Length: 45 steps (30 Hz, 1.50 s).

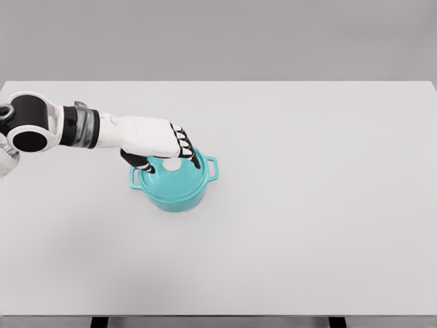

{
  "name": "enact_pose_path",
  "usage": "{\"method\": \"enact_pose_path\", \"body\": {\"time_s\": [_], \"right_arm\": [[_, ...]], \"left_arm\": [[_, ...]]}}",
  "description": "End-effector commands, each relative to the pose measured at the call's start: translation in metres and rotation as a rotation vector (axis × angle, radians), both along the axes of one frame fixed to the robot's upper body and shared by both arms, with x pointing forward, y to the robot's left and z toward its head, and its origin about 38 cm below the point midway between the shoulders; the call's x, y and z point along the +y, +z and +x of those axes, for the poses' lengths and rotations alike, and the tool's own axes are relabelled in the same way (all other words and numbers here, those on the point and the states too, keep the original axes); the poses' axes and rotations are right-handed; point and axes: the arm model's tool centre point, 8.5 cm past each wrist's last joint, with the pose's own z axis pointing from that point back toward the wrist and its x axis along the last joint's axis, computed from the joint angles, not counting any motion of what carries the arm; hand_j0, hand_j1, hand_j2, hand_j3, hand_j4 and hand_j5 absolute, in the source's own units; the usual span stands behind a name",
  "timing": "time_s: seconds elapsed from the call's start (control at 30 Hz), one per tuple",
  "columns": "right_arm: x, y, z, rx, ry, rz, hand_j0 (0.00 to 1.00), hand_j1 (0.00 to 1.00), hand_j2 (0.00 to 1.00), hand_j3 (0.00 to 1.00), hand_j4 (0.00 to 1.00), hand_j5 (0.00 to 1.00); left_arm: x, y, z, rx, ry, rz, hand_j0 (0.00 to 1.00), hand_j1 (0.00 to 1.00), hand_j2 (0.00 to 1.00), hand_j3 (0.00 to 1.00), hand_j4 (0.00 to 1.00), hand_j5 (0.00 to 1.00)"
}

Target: Open the lid of the pot with left arm

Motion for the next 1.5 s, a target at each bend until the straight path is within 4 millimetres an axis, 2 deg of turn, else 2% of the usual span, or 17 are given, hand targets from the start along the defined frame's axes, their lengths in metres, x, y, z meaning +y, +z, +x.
{"method": "enact_pose_path", "body": {"time_s": [0.0,0.13,0.23,0.37,0.5,0.7,0.9,1.1,1.27,1.43,1.47], "right_arm": [[0.0,0.0,0.0,0.0,0.0,0.0,1.0,1.0,1.0,1.0,1.0,1.0],[0.0,0.0,0.0,0.0,0.0,0.0,1.0,1.0,1.0,1.0,1.0,1.0],[0.0,0.0,0.0,0.0,0.0,0.0,1.0,1.0,1.0,1.0,1.0,1.0],[0.0,0.0,0.0,0.0,0.0,0.0,1.0,1.0,1.0,1.0,1.0,1.0],[0.0,0.0,0.0,0.001,0.0,0.001,1.0,1.0,1.0,1.0,1.0,1.0],[0.0,0.0,0.0,0.0,0.0,0.0,1.0,1.0,1.0,1.0,1.0,1.0],[0.0,0.0,0.0,0.0,0.0,0.0,1.0,1.0,1.0,1.0,1.0,1.0],[0.0,0.0,0.0,0.0,0.0,0.0,1.0,1.0,1.0,1.0,1.0,1.0],[0.0,0.0,0.0,0.0,0.0,0.0,1.0,1.0,1.0,1.0,1.0,1.0],[0.0,0.0,0.0,0.0,0.0,0.0,1.0,1.0,1.0,1.0,1.0,1.0],[0.0,0.0,0.0,0.0,0.0,0.0,1.0,1.0,1.0,1.0,1.0,1.0]], "left_arm": [[0.0,-0.002,0.002,0.007,0.007,-0.002,0.83,0.83,0.83,0.83,0.83,0.83],[-0.001,-0.008,0.001,0.018,0.004,0.008,0.82,0.82,0.82,0.82,0.82,0.82],[-0.001,-0.007,0.002,0.016,0.005,0.008,0.68,0.68,0.68,0.68,0.68,0.68],[-0.002,-0.007,0.001,0.013,-0.001,0.009,0.56,0.56,0.56,0.56,0.56,0.56],[-0.002,-0.007,0.001,0.013,-0.003,0.009,0.53,0.53,0.53,0.53,0.53,0.53],[-0.001,-0.006,0.001,0.011,-0.012,0.012,0.38,0.38,0.38,0.38,0.38,0.38],[0.011,0.011,0.006,-0.029,0.001,0.029,0.33,0.33,0.33,0.33,0.33,0.33],[0.077,0.033,0.009,-0.08,0.131,0.109,0.32,0.32,0.32,0.32,0.32,0.32],[0.121,0.03,0.021,-0.126,0.24,0.228,0.33,0.33,0.33,0.33,0.33,0.33],[0.136,0.025,0.026,-0.121,0.284,0.256,0.36,0.36,0.36,0.36,0.36,0.36],[0.138,0.024,0.026,-0.124,0.288,0.265,0.4,0.4,0.4,0.4,0.4,0.4]]}}
